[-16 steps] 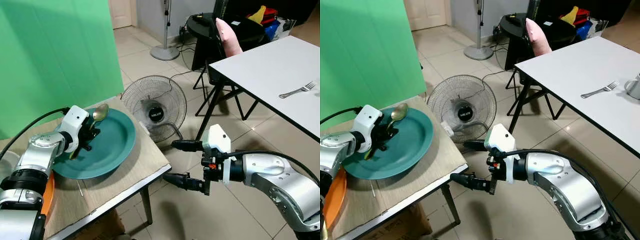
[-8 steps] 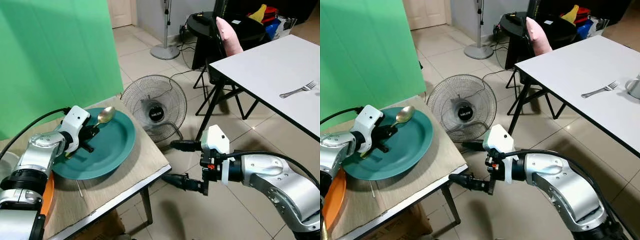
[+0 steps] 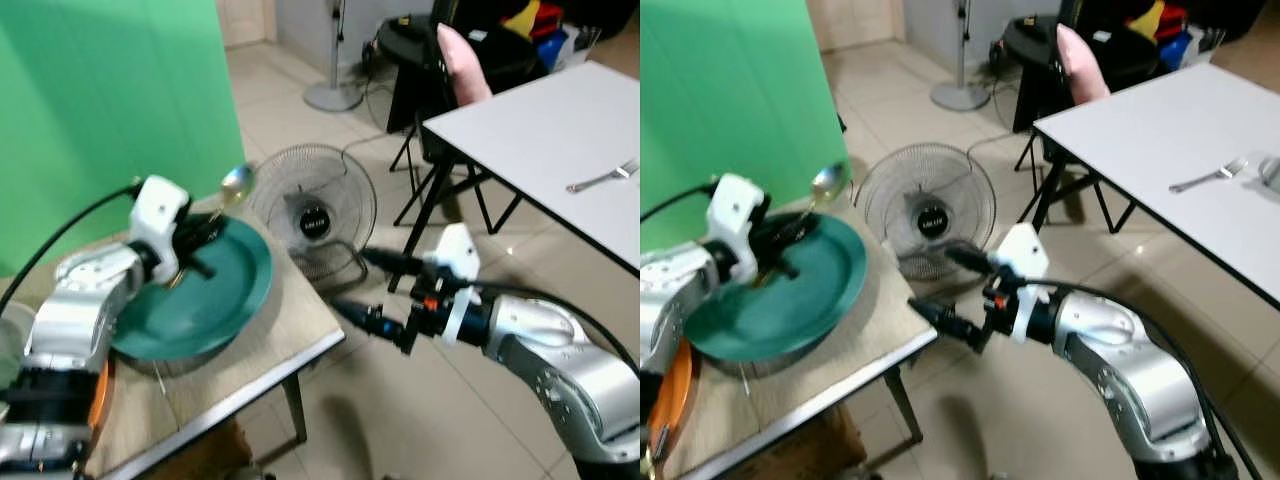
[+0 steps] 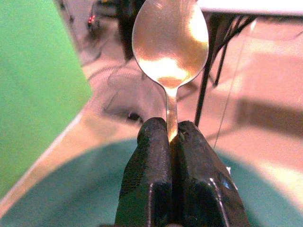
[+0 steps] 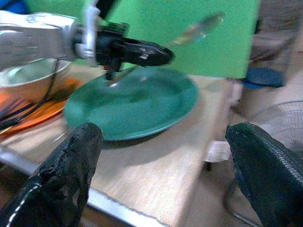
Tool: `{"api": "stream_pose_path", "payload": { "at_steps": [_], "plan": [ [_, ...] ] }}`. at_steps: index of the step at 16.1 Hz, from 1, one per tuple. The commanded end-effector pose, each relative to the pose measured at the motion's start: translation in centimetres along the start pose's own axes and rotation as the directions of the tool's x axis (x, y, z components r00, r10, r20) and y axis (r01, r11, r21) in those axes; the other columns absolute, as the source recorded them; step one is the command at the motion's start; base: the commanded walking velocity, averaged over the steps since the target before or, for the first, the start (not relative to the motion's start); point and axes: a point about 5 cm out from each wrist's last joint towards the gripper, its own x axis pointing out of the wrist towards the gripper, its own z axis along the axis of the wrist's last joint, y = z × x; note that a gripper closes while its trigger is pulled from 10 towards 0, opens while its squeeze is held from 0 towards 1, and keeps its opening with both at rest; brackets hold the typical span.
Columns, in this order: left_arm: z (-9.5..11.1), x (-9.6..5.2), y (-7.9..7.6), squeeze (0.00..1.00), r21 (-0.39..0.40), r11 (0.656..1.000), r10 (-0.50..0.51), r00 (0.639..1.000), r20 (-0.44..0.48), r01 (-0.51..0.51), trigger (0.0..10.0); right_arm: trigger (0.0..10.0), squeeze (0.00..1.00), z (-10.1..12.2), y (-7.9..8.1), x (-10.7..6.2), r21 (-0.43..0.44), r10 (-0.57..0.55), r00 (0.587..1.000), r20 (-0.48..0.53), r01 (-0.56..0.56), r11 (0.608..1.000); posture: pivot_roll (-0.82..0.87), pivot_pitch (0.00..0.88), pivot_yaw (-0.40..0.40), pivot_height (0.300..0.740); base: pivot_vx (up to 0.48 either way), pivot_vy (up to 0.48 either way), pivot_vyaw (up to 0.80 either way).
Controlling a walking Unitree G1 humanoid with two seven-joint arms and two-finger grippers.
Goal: Setting the table
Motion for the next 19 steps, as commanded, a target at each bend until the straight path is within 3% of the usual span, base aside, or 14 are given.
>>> {"api": "stream_pose_path", "payload": {
  "at_steps": [1, 2, 3, 4, 5, 6, 7, 9, 12, 15, 19],
  "plan": [
    [1.4, -0.4, -1.0, 0.0, -0.001, 1.0, 0.016, 0.998, 0.064, -0.016, 0.0, 10.0, 1.0, 0.5, -0.5, -0.6, -0.029, -0.107, 0.994, 0.031, 0.108, 0.994, -0.06, 0.016, 0.041, 0.74, 0.0, 0.0, 0.0],
    [2.8, -0.8, -3.3, 0.0, -0.007, 0.996, 0.088, 0.983, 0.161, -0.088, 0.0, 10.0, 1.0, 0.1, -1.0, -0.9, -0.016, -0.273, 0.961, 0.032, 0.274, 0.962, -0.07, 0.013, 0.045, 0.74, 0.0, 0.0, 0.0],
    [2.9, -1.1, -4.4, 0.0, -0.021, 0.984, 0.179, 0.964, 0.196, -0.178, 4.4, 10.0, 1.0, 0.2, -1.0, -1.1, 0.028, -0.359, 0.931, 0.07, 0.358, 0.933, -0.07, 0.01, 0.048, 0.74, 0.0, 0.0, 0.0],
    [2.9, -1.3, -4.8, 0.0, -0.032, 0.974, 0.226, 0.952, 0.205, -0.224, 4.4, 10.0, 1.0, 0.2, -1.0, -1.1, 0.052, -0.398, 0.914, 0.086, 0.395, 0.917, -0.07, 0.01, 0.049, 0.74, 0.0, 0.0, 0.0],
    [2.6, -2.0, -6.1, 0.0, -0.089, 0.958, 0.287, 0.932, 0.223, -0.273, 10.0, 10.0, 1.0, 0.1, -0.8, -1.3, 0.067, -0.463, 0.882, 0.091, 0.458, 0.886, -0.08, 0.01, 0.048, 0.74, 0.0, 0.0, 0.0],
    [2.2, -3.0, -7.1, 0.0, -0.136, 0.933, 0.357, 0.908, 0.219, -0.334, 10.0, 10.0, 0.66, -0.2, -0.4, -1.3, 0.066, -0.494, 0.866, 0.076, 0.49, 0.869, -0.08, 0.008, 0.046, 0.74, 0.0, 0.0, -0.69],
    [2.1, -3.3, -7.3, 0.0, -0.128, 0.925, 0.377, 0.899, 0.224, -0.357, 10.0, 10.0, 0.0, -0.3, -0.4, -1.3, 0.072, -0.505, 0.86, 0.071, 0.5, 0.863, -0.08, 0.01, 0.045, 0.74, 0.0, 0.0, -0.8],
    [2.1, -4.5, -8.2, 0.0, -0.165, 0.892, 0.448, 0.866, 0.221, -0.42, 10.0, 10.0, 0.0, -0.6, -0.6, -1.3, 0.091, -0.55, 0.833, 0.059, 0.544, 0.834, -0.08, 0.011, 0.038, 0.74, 0.0, 0.0, -0.8],
    [1.5, -4.9, -9.5, 0.0, -0.099, 0.9, 0.435, 0.882, 0.18, -0.424, 10.0, 10.0, 0.0, -0.9, -1.1, -1.6, 0.073, -0.601, 0.799, 0.036, 0.598, 0.799, -0.07, 0.011, 0.034, 0.74, 0.0, 0.0, -0.8],
    [1.2, -4.7, -10.6, 0.0, -0.12, 0.907, 0.418, 0.893, 0.164, -0.403, 10.0, 10.0, 0.0, -1.2, -1.4, -2.0, 0.071, -0.657, 0.754, 0.012, 0.655, 0.753, -0.08, 0.006, 0.038, 0.74, 0.0, 0.0, -0.8],
    [0.8, -4.4, -11.1, 0.0, -0.106, 0.915, 0.401, 0.903, 0.151, -0.389, 10.0, 10.0, 0.0, -1.2, -1.4, -2.2, 0.059, -0.669, 0.743, 0.008, 0.668, 0.742, -0.08, 0.007, 0.041, 0.74, 0.0, 0.0, -0.8]
  ]
}}
